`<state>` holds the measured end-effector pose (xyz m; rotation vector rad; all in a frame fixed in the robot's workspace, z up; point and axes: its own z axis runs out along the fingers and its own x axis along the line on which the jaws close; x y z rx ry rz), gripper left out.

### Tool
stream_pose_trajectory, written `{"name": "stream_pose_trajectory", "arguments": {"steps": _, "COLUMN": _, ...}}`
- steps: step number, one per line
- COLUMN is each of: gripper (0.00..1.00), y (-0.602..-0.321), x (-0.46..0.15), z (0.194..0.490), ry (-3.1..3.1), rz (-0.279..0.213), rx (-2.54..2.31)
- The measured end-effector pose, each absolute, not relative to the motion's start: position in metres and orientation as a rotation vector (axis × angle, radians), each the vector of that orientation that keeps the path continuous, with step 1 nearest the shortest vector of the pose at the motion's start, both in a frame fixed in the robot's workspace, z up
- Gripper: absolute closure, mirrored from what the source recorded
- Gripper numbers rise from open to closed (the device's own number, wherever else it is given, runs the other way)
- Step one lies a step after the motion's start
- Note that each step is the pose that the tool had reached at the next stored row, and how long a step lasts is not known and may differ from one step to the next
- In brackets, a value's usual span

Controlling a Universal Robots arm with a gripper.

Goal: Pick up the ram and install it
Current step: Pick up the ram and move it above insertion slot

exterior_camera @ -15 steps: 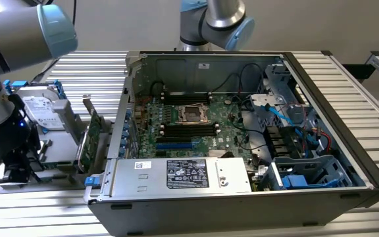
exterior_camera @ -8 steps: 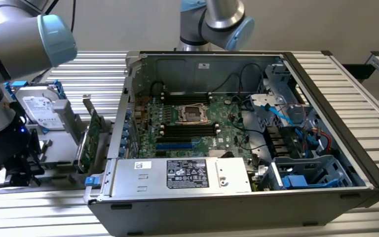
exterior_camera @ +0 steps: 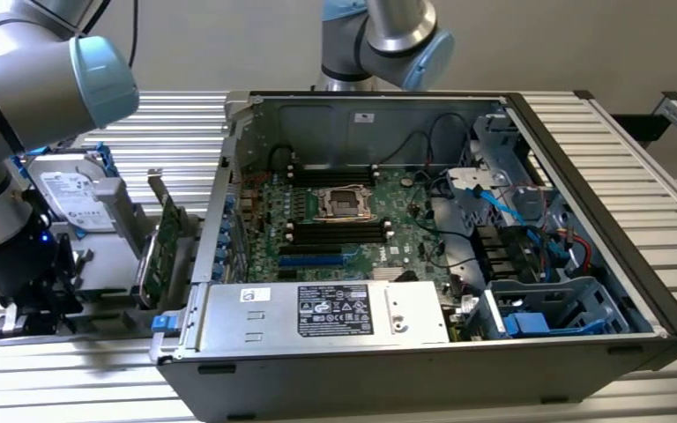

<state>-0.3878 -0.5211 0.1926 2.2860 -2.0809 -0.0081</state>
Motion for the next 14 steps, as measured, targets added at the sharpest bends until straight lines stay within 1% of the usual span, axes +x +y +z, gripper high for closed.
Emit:
{"name": "stream_pose_trajectory", "arguments": {"steps": 12, "gripper": 0.64, "y": -0.521, "x": -0.3879, "z": 0.1923, "ry": -2.088, "rz": -0.008, "rx": 2.28}}
{"name": "stream_pose_trajectory", "arguments": {"steps": 13, "gripper": 0.66, "y": -0.521, "x": -0.3879, "z": 0.1923, "ry": -2.088, "rz": -0.008, "rx": 2.28}}
{"name": "stream_pose_trajectory", "arguments": {"steps": 14, "gripper": 0.73, "y": -0.521, "x": -0.3879, "z": 0.1923, "ry": -2.088, "rz": -0.008, "rx": 2.28}}
